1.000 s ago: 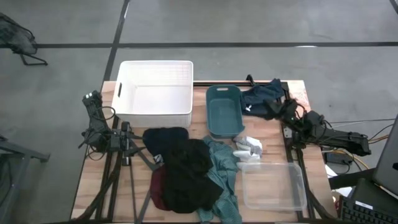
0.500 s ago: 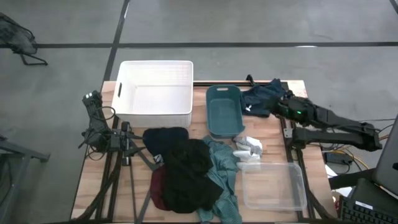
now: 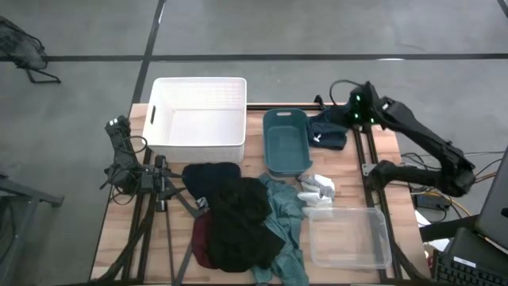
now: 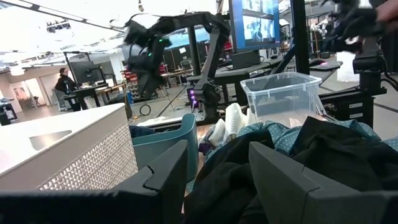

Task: Pick & Place Cloths
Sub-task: Put the gray shorts into the blue bin

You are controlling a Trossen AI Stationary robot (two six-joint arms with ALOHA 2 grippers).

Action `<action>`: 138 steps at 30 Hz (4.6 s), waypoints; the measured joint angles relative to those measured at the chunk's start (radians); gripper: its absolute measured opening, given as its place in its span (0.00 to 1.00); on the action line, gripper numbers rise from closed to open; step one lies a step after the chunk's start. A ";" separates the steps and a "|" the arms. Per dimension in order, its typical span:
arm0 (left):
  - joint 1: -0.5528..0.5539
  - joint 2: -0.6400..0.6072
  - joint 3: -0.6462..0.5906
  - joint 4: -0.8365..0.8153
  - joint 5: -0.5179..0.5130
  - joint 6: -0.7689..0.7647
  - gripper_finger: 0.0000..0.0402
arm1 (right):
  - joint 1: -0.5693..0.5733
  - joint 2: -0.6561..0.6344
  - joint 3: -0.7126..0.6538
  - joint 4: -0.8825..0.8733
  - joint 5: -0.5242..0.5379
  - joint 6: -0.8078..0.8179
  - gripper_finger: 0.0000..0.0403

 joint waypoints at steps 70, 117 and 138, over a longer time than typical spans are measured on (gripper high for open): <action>0.000 0.000 0.000 -0.009 0.000 0.000 0.44 | -0.062 0.233 0.347 -0.199 0.099 -0.419 0.02; -0.002 0.006 0.000 -0.019 0.293 0.000 0.44 | 0.377 0.510 0.665 0.001 -0.391 -0.220 0.02; -0.001 0.006 0.000 0.017 0.178 -0.006 0.44 | 0.384 0.557 0.500 -0.140 -0.187 -0.404 0.02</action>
